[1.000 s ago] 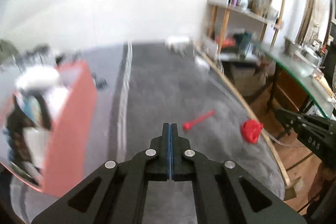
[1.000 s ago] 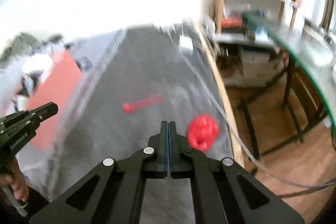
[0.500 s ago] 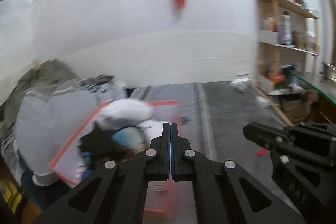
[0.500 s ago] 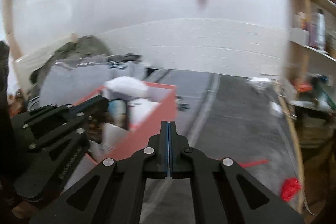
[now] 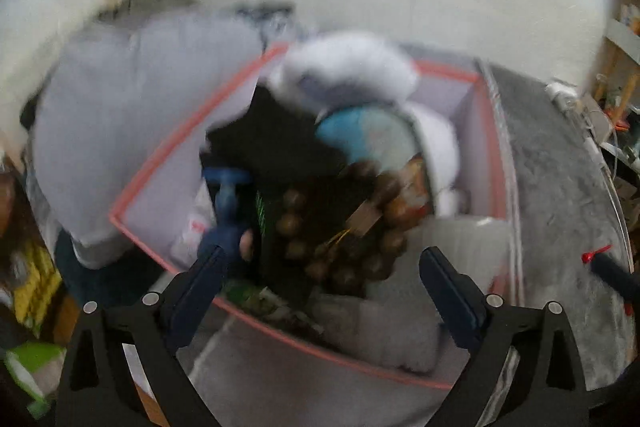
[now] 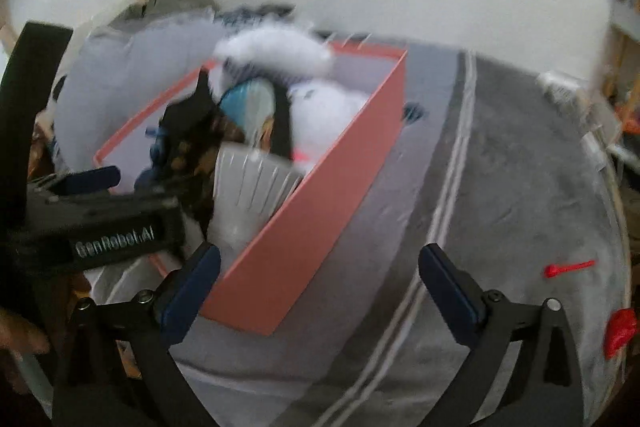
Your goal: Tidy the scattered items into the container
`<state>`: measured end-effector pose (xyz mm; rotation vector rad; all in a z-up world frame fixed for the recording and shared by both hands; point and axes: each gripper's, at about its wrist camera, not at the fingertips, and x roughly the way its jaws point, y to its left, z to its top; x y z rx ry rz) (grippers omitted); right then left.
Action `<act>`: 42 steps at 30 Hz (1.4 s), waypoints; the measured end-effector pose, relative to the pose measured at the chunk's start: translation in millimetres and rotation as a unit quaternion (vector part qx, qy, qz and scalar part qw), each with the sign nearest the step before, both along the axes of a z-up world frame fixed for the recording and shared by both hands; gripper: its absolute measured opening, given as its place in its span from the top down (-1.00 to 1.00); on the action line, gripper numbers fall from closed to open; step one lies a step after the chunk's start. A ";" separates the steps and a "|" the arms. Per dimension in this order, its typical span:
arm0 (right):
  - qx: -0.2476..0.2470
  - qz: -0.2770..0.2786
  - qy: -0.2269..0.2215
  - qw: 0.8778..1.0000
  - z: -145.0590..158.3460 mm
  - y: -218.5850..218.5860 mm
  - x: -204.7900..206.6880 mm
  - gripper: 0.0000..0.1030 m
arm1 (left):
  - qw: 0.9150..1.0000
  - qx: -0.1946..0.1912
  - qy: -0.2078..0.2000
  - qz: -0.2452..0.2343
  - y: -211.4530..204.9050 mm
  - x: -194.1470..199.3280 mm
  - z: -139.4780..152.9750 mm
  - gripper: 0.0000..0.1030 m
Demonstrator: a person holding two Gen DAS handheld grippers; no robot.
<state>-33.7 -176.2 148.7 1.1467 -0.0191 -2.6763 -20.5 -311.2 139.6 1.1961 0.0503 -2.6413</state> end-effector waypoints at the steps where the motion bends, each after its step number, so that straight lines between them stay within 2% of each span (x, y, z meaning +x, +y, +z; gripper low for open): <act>1: 0.003 -0.007 0.016 1.000 5.6 4.2 3.7 -0.99 | 1.000 -0.005 0.024 -0.006 7.5 4.7 8.0 -0.93; 5: 0.026 -0.018 0.087 0.996 37.8 20.7 24.3 -0.99 | 0.995 -0.018 0.099 -0.001 16.9 22.7 36.0 -0.93; 9: 0.030 -0.014 0.146 0.989 67.2 26.8 42.4 -0.99 | 0.988 -0.014 0.151 0.019 15.0 50.1 67.0 -0.94; 12: 0.020 0.000 0.148 0.989 79.3 24.0 49.2 -0.99 | 0.981 0.012 0.193 0.002 9.8 86.4 78.2 -0.99; 13: 0.024 0.011 0.148 0.989 82.8 21.5 53.6 -0.99 | 0.980 0.009 0.199 0.005 9.2 98.8 76.6 -0.99; 17: 0.116 0.035 0.169 0.978 78.3 -4.5 90.1 -0.99 | 0.982 -0.003 0.188 0.020 4.9 136.6 59.8 -0.99; 19: 0.138 0.061 0.175 0.973 70.3 -17.8 113.1 -0.98 | 0.984 0.002 0.173 0.049 2.7 151.0 50.0 -0.99; 21: 0.147 0.061 0.190 0.969 64.1 -25.1 136.0 -0.99 | 0.982 0.029 0.170 0.071 5.1 165.2 47.7 -0.99; 23: 0.109 0.097 0.198 0.969 60.1 -29.3 154.7 -0.99 | 0.983 0.030 0.172 0.063 17.7 172.1 49.7 -0.99; 25: 0.085 0.117 0.200 0.969 60.5 -34.7 165.3 -0.96 | 0.981 -0.018 0.187 0.050 37.5 176.6 55.3 -1.00; 26: 0.094 0.121 0.210 0.966 60.2 -41.4 173.8 -0.85 | 0.978 -0.025 0.196 0.061 39.6 178.2 56.5 -1.00; 29: 0.102 0.093 0.237 0.962 67.9 -33.8 183.2 -0.97 | 0.975 -0.015 0.199 0.094 44.8 179.2 61.6 -1.00; 34: 0.065 0.079 0.210 0.972 76.0 -11.5 183.9 -0.98 | 0.969 -0.022 0.228 0.088 62.0 187.3 67.2 -1.00; 42: 0.072 0.055 0.206 0.974 80.9 -0.6 192.1 -0.98 | 0.972 -0.018 0.219 0.083 74.2 182.4 63.2 -1.00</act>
